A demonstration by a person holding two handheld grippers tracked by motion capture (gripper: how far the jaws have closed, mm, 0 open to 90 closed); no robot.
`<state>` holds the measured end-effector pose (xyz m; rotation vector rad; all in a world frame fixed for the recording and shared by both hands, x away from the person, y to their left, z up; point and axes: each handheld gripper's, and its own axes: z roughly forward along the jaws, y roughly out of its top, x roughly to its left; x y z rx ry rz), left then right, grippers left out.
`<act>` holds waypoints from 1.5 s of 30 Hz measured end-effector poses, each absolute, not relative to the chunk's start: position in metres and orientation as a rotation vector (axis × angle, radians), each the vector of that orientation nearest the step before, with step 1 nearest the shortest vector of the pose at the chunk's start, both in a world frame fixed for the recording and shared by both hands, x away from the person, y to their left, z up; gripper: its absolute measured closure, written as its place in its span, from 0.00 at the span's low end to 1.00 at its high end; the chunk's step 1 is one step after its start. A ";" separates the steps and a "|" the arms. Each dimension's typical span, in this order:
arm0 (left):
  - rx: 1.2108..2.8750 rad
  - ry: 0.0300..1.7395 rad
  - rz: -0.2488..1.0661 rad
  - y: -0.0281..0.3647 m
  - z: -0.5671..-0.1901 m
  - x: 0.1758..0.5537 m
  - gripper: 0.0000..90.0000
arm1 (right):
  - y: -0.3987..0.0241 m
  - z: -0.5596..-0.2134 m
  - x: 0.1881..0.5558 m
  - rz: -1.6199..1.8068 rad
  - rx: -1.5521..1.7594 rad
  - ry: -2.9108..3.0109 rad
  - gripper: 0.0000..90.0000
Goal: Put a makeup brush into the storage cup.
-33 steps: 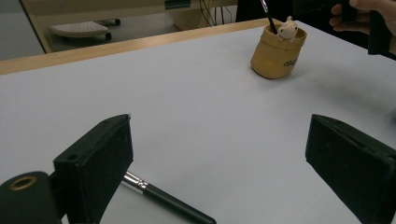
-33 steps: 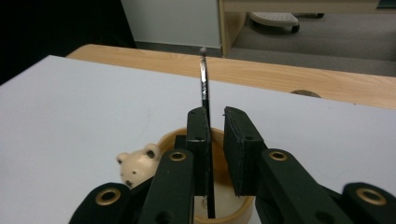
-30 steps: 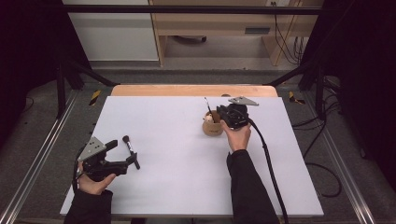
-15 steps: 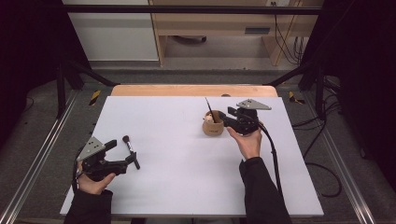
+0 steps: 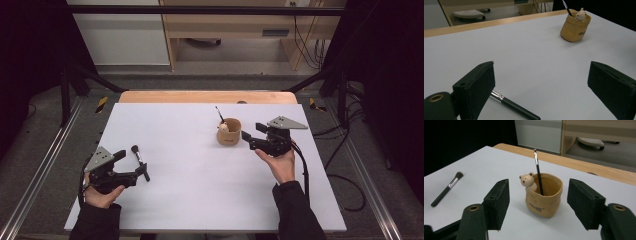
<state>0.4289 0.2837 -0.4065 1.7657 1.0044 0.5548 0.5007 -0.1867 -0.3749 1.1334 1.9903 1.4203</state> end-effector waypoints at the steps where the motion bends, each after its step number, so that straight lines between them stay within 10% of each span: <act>1: 1.765 1.006 0.555 0.284 -0.407 0.429 0.08 | -0.188 -0.376 0.498 1.422 1.122 1.993 0.36; 18: 1.781 1.007 0.559 0.278 -0.409 0.429 0.07 | -0.214 -0.390 0.462 1.409 1.103 1.996 0.15; 45: 1.781 1.024 0.554 0.277 -0.413 0.430 0.07 | -0.243 -0.411 0.428 1.434 1.147 1.951 0.08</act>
